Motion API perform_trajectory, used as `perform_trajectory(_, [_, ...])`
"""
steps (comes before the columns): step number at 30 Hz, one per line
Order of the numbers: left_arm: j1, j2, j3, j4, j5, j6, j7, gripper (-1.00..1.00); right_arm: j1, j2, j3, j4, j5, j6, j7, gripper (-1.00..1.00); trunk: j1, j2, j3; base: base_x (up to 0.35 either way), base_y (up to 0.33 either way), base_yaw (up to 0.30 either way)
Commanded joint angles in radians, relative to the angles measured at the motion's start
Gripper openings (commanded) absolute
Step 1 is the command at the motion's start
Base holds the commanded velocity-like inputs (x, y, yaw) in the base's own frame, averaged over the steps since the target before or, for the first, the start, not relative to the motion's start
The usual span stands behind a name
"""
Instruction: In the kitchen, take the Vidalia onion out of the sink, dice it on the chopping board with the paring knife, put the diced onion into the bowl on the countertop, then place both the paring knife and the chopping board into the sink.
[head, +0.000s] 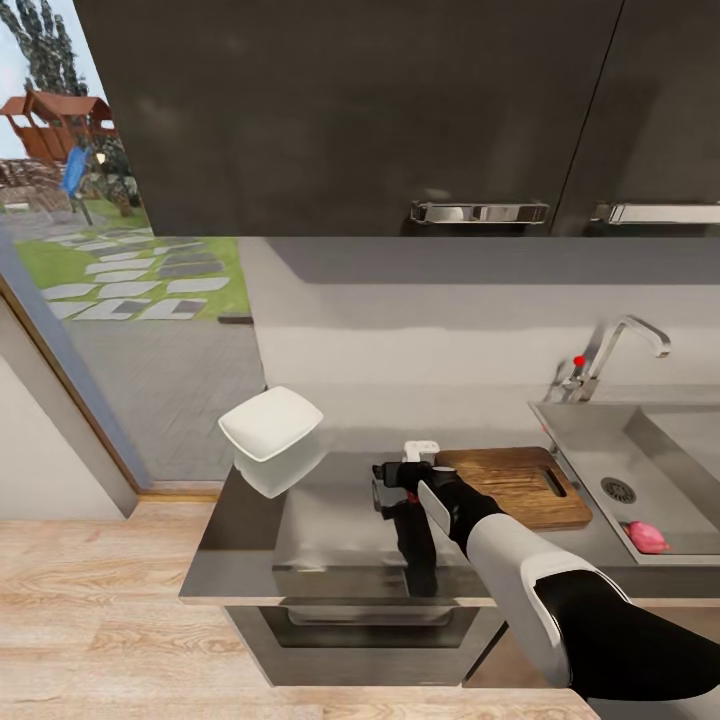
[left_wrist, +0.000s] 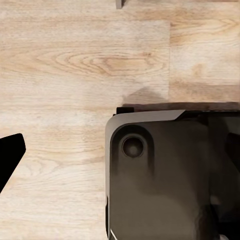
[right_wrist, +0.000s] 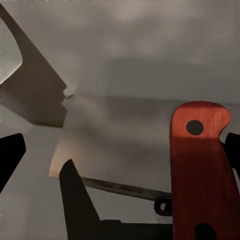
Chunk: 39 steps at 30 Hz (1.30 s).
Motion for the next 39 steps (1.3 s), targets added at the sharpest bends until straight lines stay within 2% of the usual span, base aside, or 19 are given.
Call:
perform_trajectory(1, [0.000,0.000,0.000,0.000,0.000,-0.003,0.000,1.00,0.000,-0.001,0.004,0.000,-0.015,0.008,0.001,1.00,0.001,-0.001,-0.002,0.000,0.000,0.000])
perform_trajectory(39, [0.000,0.000,0.002,0.000,0.003,-0.003,0.000,1.00,0.001,0.000,0.006,0.000,-0.018,0.008,0.002,1.00,0.001,-0.001,-0.002,-0.040,0.002,0.000])
